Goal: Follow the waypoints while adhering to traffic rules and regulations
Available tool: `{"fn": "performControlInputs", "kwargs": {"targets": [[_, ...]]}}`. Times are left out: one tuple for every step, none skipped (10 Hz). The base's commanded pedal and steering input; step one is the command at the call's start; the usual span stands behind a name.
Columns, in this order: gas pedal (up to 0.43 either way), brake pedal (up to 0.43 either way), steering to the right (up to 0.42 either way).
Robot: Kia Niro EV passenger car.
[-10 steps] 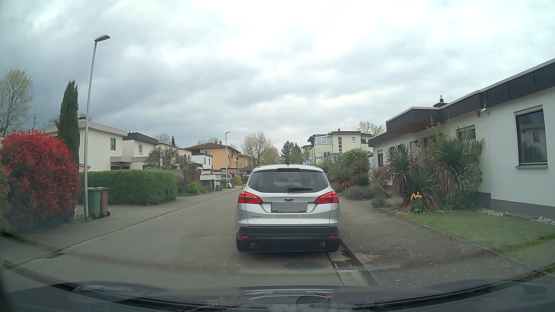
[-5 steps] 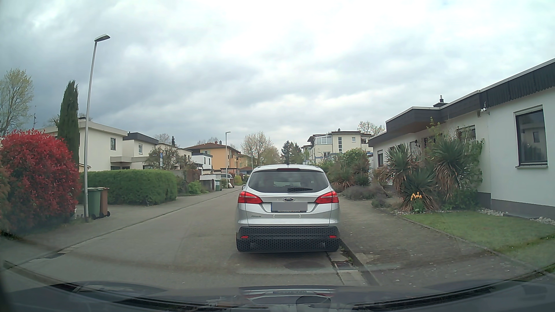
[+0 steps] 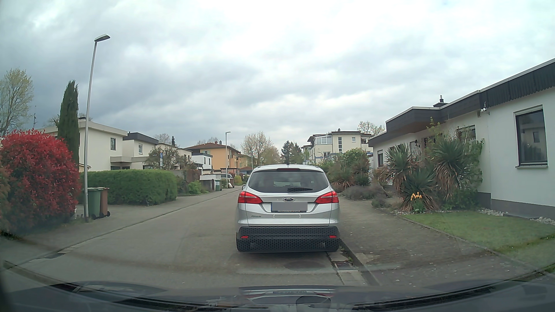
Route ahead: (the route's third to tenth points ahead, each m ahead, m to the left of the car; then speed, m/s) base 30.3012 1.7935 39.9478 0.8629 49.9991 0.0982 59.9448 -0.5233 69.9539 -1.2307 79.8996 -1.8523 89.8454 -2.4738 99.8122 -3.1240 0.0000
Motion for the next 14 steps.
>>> {"fn": "performControlInputs", "kwargs": {"targets": [[0.000,0.244,-0.021],[0.000,0.244,-0.021],[0.000,0.244,-0.021],[0.000,0.244,-0.021],[0.000,0.244,-0.021],[0.000,0.244,-0.021],[0.000,0.244,-0.021],[0.000,0.244,-0.021],[0.000,0.244,-0.021],[0.000,0.244,-0.021],[0.000,0.244,-0.021],[0.000,0.244,-0.021],[0.000,0.244,-0.021],[0.000,0.250,-0.021]]}}
